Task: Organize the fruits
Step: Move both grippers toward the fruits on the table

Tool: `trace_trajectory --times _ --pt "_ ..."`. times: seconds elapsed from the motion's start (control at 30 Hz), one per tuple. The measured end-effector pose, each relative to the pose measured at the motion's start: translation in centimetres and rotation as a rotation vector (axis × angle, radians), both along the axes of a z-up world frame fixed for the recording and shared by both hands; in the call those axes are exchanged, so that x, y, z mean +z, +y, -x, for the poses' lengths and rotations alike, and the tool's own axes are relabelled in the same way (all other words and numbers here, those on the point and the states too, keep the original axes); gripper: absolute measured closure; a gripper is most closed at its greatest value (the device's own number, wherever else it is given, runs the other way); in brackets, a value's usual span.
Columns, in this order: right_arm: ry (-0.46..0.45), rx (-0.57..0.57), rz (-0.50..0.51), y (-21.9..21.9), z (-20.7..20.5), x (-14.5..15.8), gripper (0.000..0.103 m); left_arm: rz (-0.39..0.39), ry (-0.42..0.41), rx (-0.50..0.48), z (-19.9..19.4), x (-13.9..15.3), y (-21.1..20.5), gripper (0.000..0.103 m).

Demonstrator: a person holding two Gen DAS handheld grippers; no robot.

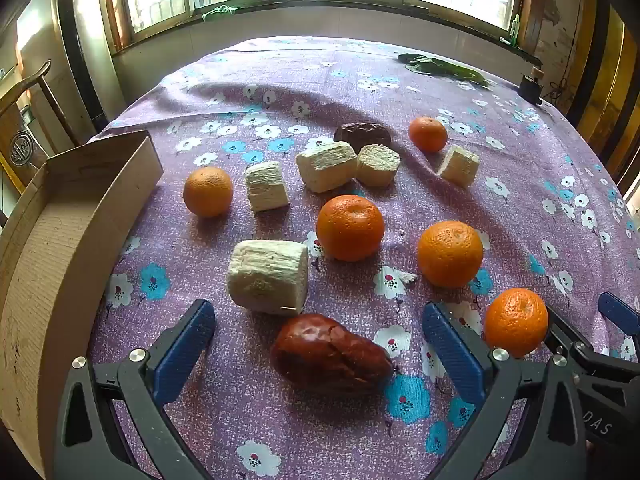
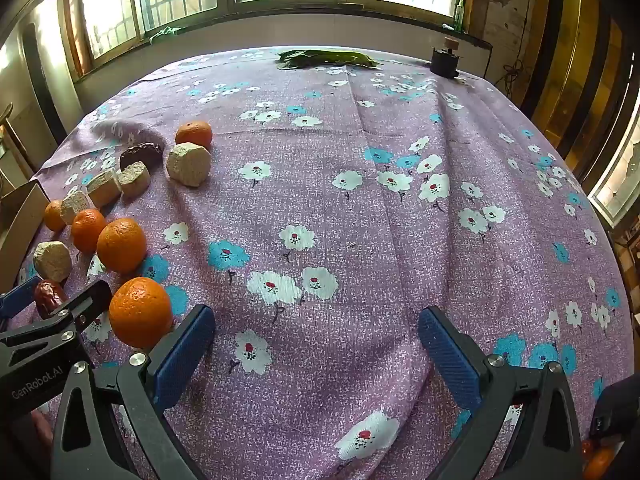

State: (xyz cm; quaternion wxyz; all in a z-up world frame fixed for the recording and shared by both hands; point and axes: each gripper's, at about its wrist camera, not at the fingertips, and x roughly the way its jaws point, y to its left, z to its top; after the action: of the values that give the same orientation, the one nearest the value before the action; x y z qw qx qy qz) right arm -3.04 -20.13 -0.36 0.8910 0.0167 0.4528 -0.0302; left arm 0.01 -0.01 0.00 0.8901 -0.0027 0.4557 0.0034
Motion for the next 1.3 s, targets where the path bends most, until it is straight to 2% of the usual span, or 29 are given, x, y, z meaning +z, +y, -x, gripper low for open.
trace_trajectory --times 0.23,0.43,0.6,0.93,1.3 --pt "-0.004 0.0 0.0 0.0 0.0 0.0 0.0 0.003 0.0 0.002 0.0 0.0 0.1 0.0" --pt "-0.002 0.025 -0.005 0.1 0.2 0.0 0.0 -0.003 0.023 -0.043 0.7 0.3 0.3 0.0" --pt "-0.023 0.052 -0.051 0.2 1.5 1.2 0.0 0.025 -0.009 -0.025 1.6 1.3 1.5 0.0" --pt "-0.113 0.126 -0.104 1.4 4.1 4.5 0.0 0.006 -0.136 -0.011 4.3 5.1 2.9 0.0" --pt "-0.153 0.223 -0.091 3.8 5.8 5.9 0.0 0.002 -0.184 0.002 6.2 6.7 3.9 0.0"
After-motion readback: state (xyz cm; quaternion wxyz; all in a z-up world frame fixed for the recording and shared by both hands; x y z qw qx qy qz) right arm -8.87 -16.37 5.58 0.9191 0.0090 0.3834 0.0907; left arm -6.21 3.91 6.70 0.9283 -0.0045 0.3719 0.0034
